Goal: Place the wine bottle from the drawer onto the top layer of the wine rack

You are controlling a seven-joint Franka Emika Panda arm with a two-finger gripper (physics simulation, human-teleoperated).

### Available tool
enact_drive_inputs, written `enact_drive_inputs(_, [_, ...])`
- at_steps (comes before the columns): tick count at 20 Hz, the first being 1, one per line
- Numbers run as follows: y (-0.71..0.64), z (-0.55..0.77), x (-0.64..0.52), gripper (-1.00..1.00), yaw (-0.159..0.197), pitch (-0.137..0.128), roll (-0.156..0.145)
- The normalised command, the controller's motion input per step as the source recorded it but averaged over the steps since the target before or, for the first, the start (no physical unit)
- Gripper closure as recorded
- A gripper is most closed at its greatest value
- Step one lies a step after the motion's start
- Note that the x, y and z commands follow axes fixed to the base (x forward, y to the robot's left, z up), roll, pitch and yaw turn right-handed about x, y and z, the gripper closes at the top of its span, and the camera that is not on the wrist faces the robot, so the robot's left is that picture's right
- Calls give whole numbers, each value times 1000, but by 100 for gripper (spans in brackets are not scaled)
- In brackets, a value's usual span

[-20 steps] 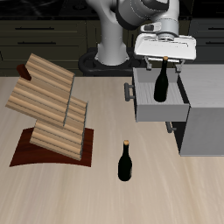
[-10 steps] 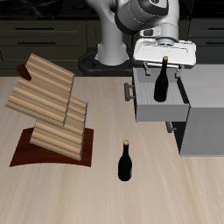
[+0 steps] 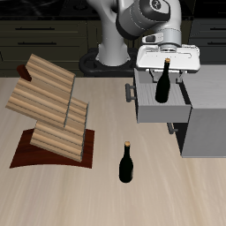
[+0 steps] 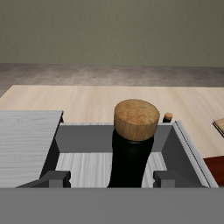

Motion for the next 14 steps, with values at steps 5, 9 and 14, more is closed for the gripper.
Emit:
enact_drive_inputs(5, [-90, 49, 52, 100, -4, 0, 9])
enact_drive_inputs(9, [-140, 141, 3, 100, -12, -13, -9])
enact_drive_inputs(14, [-90, 275, -98, 100, -5, -34, 5])
